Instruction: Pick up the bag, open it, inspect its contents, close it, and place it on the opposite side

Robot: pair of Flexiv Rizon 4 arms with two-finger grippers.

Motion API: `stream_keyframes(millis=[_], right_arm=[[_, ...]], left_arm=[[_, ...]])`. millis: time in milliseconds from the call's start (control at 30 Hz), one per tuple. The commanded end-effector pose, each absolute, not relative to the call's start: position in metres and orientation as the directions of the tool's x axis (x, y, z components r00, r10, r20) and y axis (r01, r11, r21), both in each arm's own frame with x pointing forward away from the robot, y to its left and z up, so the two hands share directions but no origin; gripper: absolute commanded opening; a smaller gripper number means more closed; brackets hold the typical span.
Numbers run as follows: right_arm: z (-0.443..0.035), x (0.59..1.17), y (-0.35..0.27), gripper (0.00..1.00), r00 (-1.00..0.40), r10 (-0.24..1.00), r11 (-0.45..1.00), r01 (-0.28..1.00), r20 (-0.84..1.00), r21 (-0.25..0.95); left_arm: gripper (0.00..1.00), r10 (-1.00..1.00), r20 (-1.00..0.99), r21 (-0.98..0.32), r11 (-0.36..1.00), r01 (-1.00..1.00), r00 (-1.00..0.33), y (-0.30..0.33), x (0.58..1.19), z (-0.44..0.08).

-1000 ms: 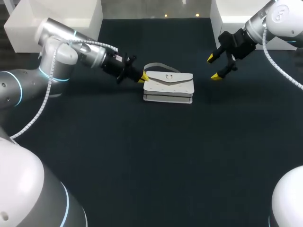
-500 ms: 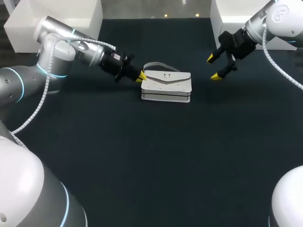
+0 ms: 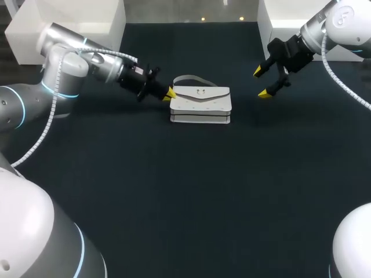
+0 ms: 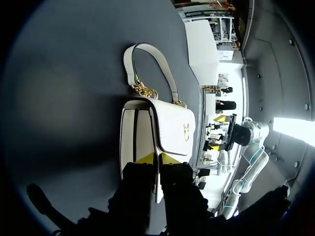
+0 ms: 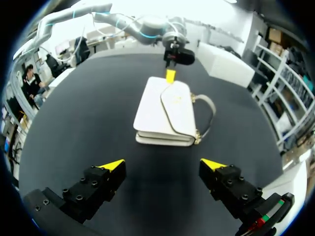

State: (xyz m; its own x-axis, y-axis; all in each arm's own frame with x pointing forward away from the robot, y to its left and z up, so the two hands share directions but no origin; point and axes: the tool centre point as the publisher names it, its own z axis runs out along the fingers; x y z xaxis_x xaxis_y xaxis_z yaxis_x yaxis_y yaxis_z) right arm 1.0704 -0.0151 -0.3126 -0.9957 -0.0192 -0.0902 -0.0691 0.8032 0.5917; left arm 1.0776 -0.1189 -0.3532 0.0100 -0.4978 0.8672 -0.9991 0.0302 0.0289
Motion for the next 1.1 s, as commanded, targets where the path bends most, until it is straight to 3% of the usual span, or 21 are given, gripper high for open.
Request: stream_keyframes(millis=[33,67,100,133,167,433,600,1100], right_arm=[[-0.313,1.071,-0.015,1.00,-0.996,-0.021,0.802,-0.070,-0.089,0.593],[-0.313,1.071,-0.015,1.00,-0.996,-0.021,0.802,-0.070,-0.089,0.593],[-0.313,1.071,-0.015,1.00,-0.996,-0.021,0.802,-0.070,-0.089,0.593],[-0.313,1.071,-0.015,1.00,-0.996,-0.021,0.802,-0.070,-0.089,0.593],[-0.313,1.071,-0.015,1.00,-0.996,-0.021,0.802,-0.070,-0.089,0.593],[-0.313,1.071,-0.015,1.00,-0.996,-0.021,0.802,-0.070,-0.089,0.593],[-0.313,1.071,-0.015,1.00,-0.996,-0.021,0.802,-0.070,-0.089,0.593],[-0.281,1.073,0.024,1.00,-0.984,0.039,0.925,-0.031,-0.175,0.378]], left_arm=[[0.00,-0.497,0.868,0.027,0.031,-0.999,0.008,-0.118,1.078,-0.353],[0.00,-0.497,0.867,0.026,0.031,-0.999,0.007,-0.118,1.078,-0.353],[0.24,-0.498,0.867,0.025,0.032,-0.999,0.006,-0.117,1.078,-0.352],[0.84,-0.500,0.866,0.024,0.032,-0.999,0.004,-0.116,1.077,-0.351],[0.98,-0.500,0.866,0.023,0.033,-0.999,0.003,-0.116,1.077,-0.350],[1.00,-0.530,0.847,-0.025,0.056,-0.998,-0.051,-0.104,1.065,-0.326],[1.00,-0.602,0.785,-0.073,0.147,-0.986,-0.148,-0.095,1.052,-0.300],[1.00,-0.692,0.549,-0.151,0.469,-0.870,-0.469,-0.060,1.033,-0.231]])
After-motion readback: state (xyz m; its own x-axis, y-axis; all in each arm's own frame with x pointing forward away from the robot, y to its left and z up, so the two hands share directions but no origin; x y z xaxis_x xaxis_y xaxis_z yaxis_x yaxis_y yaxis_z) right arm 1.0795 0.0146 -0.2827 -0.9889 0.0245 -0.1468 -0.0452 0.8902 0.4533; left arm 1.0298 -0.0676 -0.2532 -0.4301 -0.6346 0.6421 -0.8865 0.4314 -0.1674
